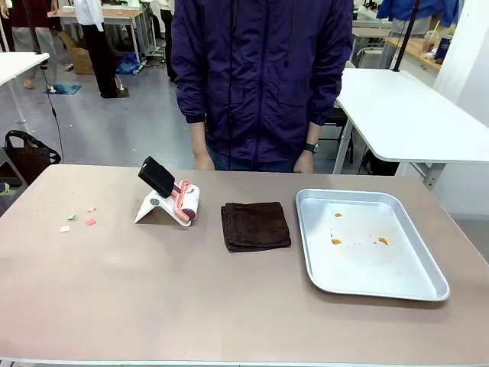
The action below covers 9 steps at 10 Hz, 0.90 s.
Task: Clean the surface of the table.
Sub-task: Hold the Lint Roller with your left hand and the towel with your right hand.
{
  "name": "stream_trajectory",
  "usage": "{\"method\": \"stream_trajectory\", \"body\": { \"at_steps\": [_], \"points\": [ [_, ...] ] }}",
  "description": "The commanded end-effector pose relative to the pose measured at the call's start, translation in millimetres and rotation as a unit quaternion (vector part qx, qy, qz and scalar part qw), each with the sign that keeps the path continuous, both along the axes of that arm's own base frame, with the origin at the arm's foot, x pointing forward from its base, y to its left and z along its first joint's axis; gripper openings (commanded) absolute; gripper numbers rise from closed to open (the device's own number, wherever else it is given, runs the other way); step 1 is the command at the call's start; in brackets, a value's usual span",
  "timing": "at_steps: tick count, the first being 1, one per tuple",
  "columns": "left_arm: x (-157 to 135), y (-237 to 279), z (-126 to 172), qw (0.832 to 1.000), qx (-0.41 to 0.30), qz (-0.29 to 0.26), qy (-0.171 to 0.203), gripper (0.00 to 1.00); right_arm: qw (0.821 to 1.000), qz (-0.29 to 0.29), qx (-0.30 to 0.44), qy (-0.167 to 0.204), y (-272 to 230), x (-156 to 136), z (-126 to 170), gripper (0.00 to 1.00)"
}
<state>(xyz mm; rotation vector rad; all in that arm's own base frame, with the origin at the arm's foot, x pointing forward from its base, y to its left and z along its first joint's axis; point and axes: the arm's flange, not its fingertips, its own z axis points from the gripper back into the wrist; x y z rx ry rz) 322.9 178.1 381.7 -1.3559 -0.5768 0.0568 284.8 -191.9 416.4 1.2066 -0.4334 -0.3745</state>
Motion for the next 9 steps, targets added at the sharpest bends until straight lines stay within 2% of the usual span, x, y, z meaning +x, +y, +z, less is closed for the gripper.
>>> {"method": "stream_trajectory", "body": {
  "at_steps": [1,3,5,7,9],
  "points": [
    [-1,-10,7,0.998,0.044,0.013,-0.031,1.0,1.0,0.001,0.0,0.0,1,1,0,1.0],
    [7,-41,48,0.993,0.116,0.001,-0.023,1.0,0.993,0.004,-0.118,0.017,53,26,33,1.0],
    [18,-80,90,0.985,0.156,-0.049,-0.056,1.0,0.981,0.039,-0.191,-0.004,113,52,66,1.0],
    [32,-134,121,0.967,0.232,-0.085,-0.056,1.0,0.96,0.103,-0.261,-0.009,183,76,87,1.0],
    [53,-188,144,0.943,0.306,-0.119,-0.048,1.0,0.932,0.145,-0.332,0.017,263,96,93,1.0]
  ]
}}
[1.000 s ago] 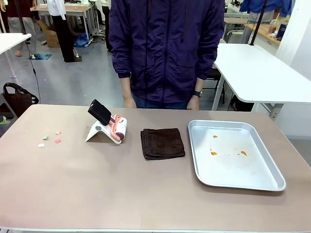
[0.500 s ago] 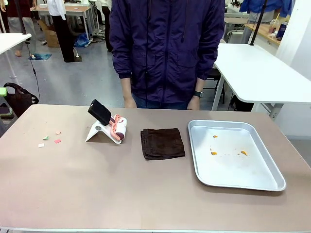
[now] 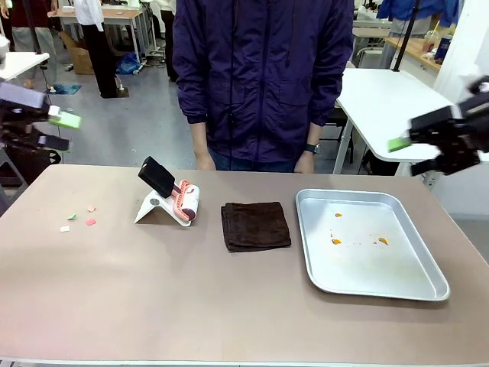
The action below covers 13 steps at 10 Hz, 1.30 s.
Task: Clean the surface of the table.
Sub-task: Hold the Lint Roller with your left hand and the towel with your right hand.
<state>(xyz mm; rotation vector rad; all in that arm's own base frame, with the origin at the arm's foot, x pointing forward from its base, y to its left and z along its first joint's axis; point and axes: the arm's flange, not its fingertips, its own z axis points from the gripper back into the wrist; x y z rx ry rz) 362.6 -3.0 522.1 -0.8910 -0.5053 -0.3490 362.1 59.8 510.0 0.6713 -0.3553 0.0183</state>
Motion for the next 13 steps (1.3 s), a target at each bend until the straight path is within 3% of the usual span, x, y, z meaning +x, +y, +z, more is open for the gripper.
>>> {"method": "stream_trajectory", "body": {
  "at_steps": [1,3,6,10,12,13],
  "points": [
    [23,-29,10,0.996,0.086,0.011,0.022,1.0,0.997,0.001,-0.072,0.03,46,24,-2,1.0],
    [50,-65,9,0.988,0.141,0.018,0.064,1.0,0.992,0.008,-0.125,0.029,114,27,-17,1.0],
    [85,-82,-13,0.983,0.144,0.042,0.109,1.0,0.99,0.04,-0.129,0.028,175,21,-44,1.0],
    [108,-69,-46,0.973,0.157,0.075,0.152,1.0,0.988,0.017,-0.139,0.071,194,28,-73,1.0],
    [115,-68,-53,0.974,0.136,0.083,0.161,1.0,0.988,0.042,-0.136,0.067,189,22,-80,1.0],
    [109,-64,-57,0.974,0.157,0.071,0.148,1.0,0.988,0.042,-0.136,0.067,189,22,-80,1.0]
  ]
}}
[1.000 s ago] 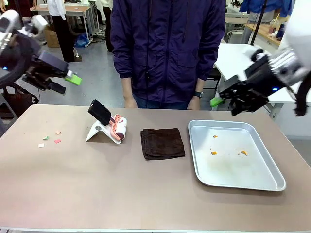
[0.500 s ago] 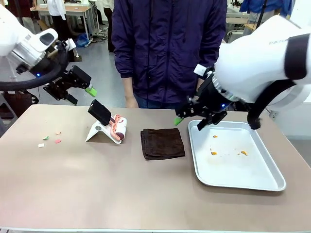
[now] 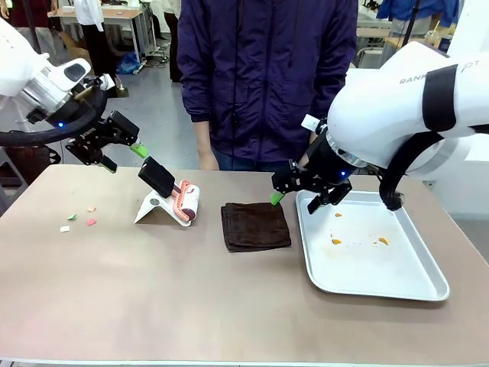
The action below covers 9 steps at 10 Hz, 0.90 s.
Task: Clean the surface of the table.
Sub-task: Hold the Lint Roller with your left hand and the towel with your right hand.
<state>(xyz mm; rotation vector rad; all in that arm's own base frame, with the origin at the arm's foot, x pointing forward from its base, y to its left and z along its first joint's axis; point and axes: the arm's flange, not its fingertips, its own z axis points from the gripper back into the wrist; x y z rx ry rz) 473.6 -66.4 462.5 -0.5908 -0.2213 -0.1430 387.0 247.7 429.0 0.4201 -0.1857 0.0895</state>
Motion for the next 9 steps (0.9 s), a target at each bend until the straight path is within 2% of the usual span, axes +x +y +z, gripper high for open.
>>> {"method": "stream_trajectory", "body": {
  "at_steps": [1,4,5,6,7,9],
  "points": [
    [-2,0,3,1.0,0.004,-0.004,-0.004,1.0,1.0,0.004,-0.003,-0.003,1,-2,1,1.0],
    [0,-1,0,1.0,0.001,-0.002,0.0,1.0,1.0,0.003,0.001,0.0,2,-2,0,1.0],
    [12,-8,-4,1.0,0.006,-0.006,0.024,1.0,0.999,0.024,-0.027,-0.01,20,15,-3,1.0],
    [20,-15,-8,0.999,0.011,-0.01,0.037,1.0,0.998,0.043,-0.042,-0.005,33,35,-9,1.0],
    [28,-19,-12,0.999,0.013,-0.003,0.047,1.0,0.998,0.035,-0.058,-0.015,43,55,-15,1.0],
    [41,-25,-20,0.998,0.007,0.012,0.066,1.0,0.997,0.016,-0.076,-0.011,57,87,-31,1.0]
  ]
}}
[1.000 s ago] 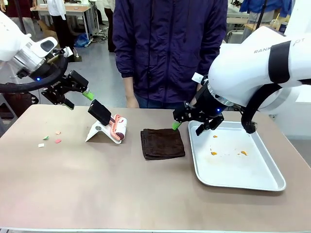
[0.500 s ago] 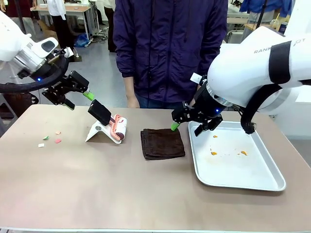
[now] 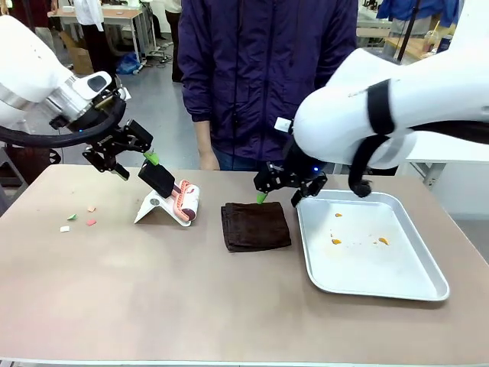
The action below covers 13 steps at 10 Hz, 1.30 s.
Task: Clean the surface of the table.
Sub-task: Hold the Lint Roller with your left hand and the towel with your right hand.
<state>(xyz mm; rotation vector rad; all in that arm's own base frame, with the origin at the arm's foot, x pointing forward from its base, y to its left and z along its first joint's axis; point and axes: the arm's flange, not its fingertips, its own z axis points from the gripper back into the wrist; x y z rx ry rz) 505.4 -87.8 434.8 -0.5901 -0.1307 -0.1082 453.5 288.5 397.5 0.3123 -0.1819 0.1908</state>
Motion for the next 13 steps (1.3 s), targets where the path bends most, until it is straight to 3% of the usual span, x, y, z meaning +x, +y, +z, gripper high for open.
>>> {"method": "stream_trajectory", "body": {
  "at_steps": [1,2,4,8,13],
  "points": [
    [15,-8,4,1.0,0.008,0.014,0.026,1.0,0.999,-0.031,-0.032,0.0,23,33,-9,1.0],
    [21,-13,-1,0.999,0.014,0.005,0.039,1.0,0.998,-0.044,-0.038,0.028,29,46,-22,1.0],
    [30,-18,-9,0.996,0.045,0.017,0.069,1.0,0.995,-0.072,-0.056,0.042,36,65,-43,1.0],
    [28,-17,-16,0.995,0.035,0.029,0.088,1.0,0.99,-0.104,-0.075,0.056,39,88,-64,1.0],
    [27,-14,-17,0.995,0.021,0.039,0.091,1.0,0.974,-0.137,-0.16,0.079,44,81,-72,1.0]
  ]
}}
